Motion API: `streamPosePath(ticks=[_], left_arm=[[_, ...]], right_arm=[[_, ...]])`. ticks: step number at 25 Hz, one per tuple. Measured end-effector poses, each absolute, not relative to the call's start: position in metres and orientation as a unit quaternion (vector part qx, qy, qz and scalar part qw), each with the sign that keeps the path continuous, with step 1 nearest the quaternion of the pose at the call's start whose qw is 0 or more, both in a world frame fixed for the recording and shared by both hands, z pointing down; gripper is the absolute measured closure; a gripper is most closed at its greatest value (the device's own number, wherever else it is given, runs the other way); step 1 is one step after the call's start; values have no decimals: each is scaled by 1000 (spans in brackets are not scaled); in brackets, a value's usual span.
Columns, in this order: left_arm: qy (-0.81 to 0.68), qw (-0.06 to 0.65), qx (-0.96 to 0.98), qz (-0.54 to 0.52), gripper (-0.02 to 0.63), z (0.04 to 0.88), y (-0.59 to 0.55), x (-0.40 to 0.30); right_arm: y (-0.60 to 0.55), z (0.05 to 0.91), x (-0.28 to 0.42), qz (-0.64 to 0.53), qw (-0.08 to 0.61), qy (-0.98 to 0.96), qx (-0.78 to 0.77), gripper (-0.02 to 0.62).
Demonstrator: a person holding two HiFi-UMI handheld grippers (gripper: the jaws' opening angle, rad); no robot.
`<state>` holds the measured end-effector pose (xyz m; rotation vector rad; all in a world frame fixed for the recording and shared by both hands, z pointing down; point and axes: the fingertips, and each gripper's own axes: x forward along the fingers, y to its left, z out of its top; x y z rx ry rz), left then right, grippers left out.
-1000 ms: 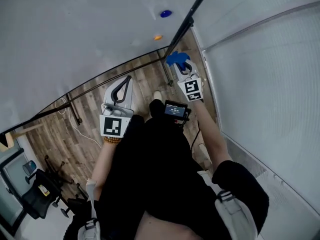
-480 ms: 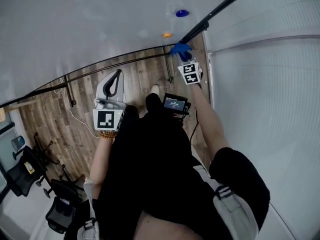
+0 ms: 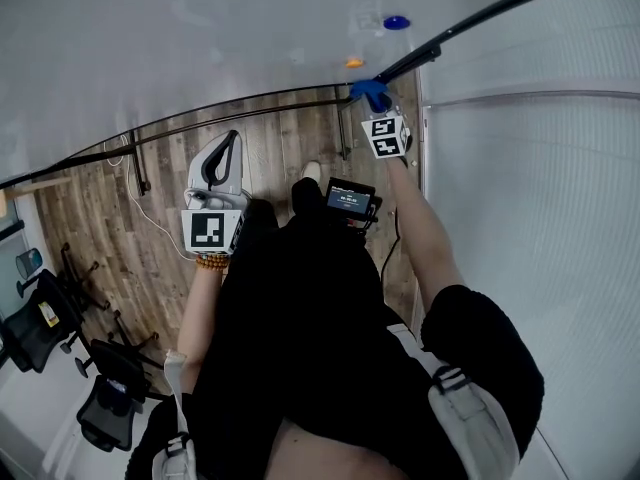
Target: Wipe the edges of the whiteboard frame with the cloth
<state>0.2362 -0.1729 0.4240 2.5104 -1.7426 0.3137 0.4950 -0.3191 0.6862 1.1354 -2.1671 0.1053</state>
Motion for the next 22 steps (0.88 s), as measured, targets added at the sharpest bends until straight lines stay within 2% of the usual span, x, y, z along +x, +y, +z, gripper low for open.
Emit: streamPosePath(ticks=[22], left_arm=[[-570, 35, 816, 88, 606, 416, -152, 206]], right_arm=[[-316, 683, 477, 87, 366, -799, 469, 487]])
